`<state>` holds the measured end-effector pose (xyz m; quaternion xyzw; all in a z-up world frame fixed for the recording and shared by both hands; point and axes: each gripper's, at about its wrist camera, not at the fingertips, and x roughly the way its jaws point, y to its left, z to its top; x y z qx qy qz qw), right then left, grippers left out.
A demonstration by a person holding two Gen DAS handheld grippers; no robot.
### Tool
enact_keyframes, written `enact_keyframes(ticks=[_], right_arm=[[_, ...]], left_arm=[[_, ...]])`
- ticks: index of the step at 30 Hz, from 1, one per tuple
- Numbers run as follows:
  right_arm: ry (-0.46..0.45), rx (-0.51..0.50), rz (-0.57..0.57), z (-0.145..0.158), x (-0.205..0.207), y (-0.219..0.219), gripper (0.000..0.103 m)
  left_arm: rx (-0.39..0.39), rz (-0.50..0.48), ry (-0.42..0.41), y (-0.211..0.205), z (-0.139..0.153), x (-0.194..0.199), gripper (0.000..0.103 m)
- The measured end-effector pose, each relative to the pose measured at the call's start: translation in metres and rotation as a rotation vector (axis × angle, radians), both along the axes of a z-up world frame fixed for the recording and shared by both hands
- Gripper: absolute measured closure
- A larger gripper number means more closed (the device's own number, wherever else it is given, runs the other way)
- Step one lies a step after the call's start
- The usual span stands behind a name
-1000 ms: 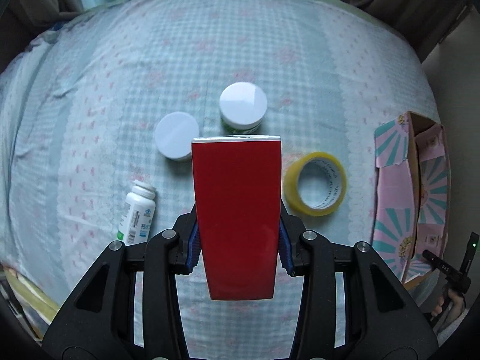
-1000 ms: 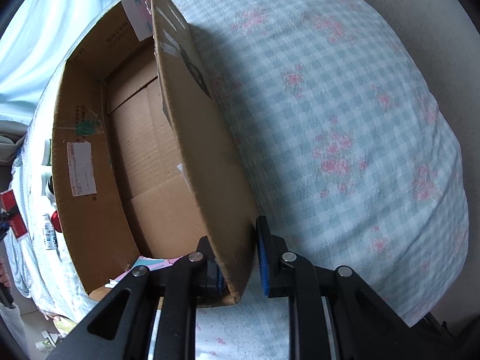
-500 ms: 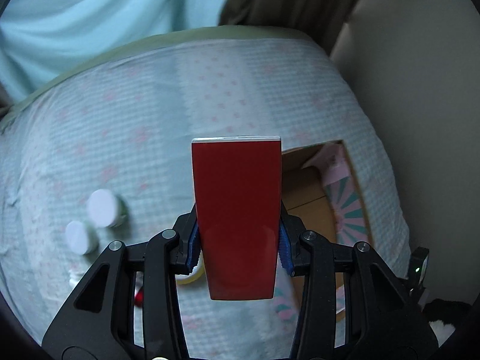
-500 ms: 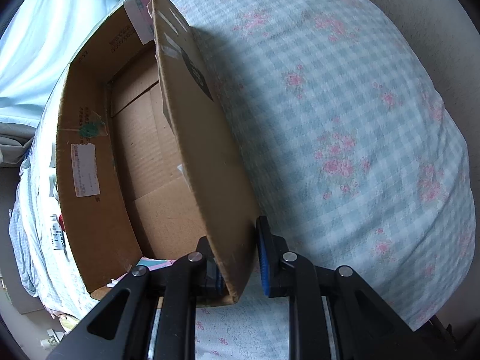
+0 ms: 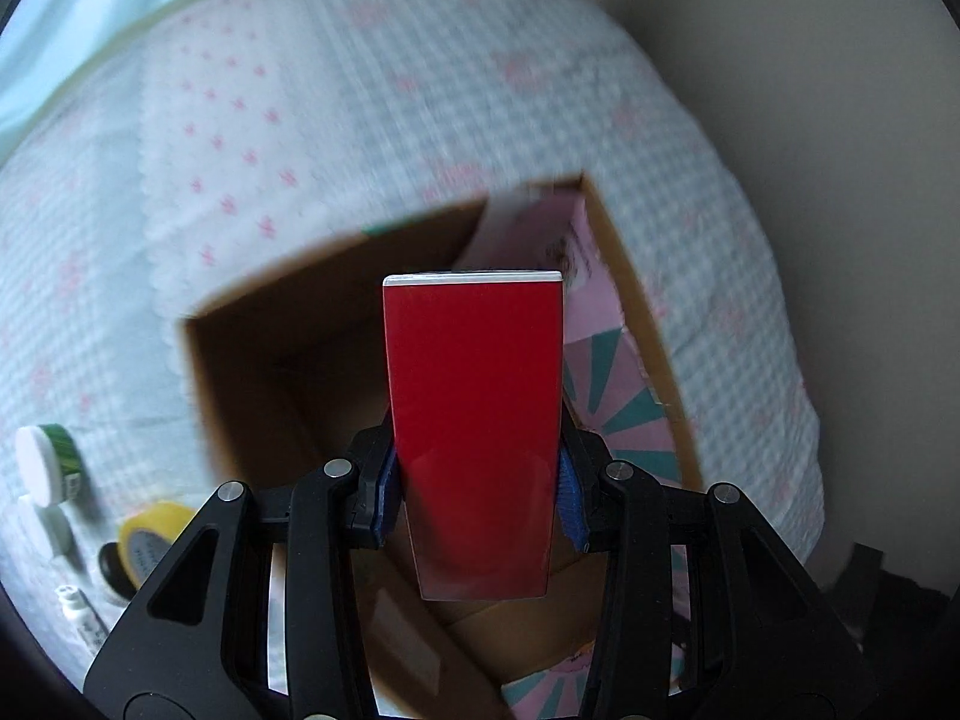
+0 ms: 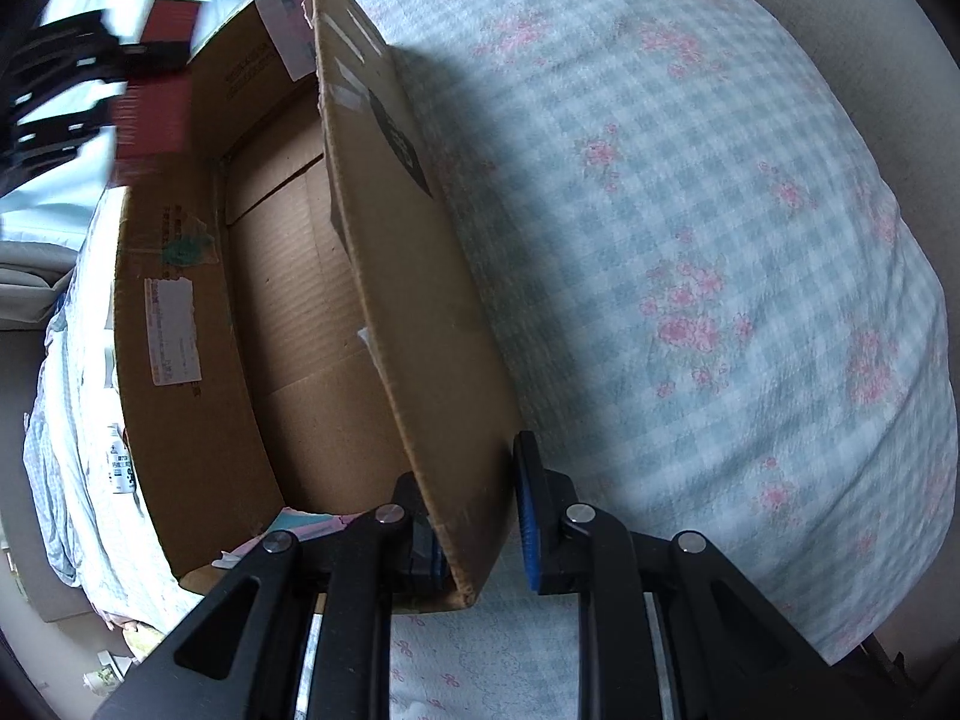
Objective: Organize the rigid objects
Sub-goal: 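Carry the red box over the cardboard box and open the left tool, then move the left tool back over the remaining objects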
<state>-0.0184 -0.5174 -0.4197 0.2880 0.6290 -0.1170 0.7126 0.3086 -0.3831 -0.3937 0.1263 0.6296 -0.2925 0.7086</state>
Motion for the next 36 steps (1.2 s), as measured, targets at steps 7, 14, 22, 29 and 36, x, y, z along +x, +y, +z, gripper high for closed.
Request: enact_keyframes(ticks=[7, 14, 22, 29, 36], right_arm=[[0.013, -0.019, 0.024, -0.002, 0.008, 0.014, 0.085], [-0.006, -0.014, 0.019, -0.003, 0.008, 0.015, 0.085], [-0.027, -0.013, 0.032, 0.000, 0.001, 0.020, 0.083], [-0.073, -0.075, 0.089, 0.014, 0.002, 0.036, 0.084], [-0.109, -0.199, 0.156, 0.027, 0.000, 0.058, 0.091]], left_arm=[[0.096, -0.044, 0.013, -0.011, -0.035, -0.006, 0.065], [0.119, -0.041, -0.063, -0.005, -0.029, -0.005, 0.000], [0.105, -0.027, -0.078, 0.011, -0.008, -0.008, 0.000], [0.058, 0.087, -0.113, 0.070, 0.038, -0.009, 0.000], [0.045, 0.287, -0.131, 0.178, 0.064, -0.020, 0.000]])
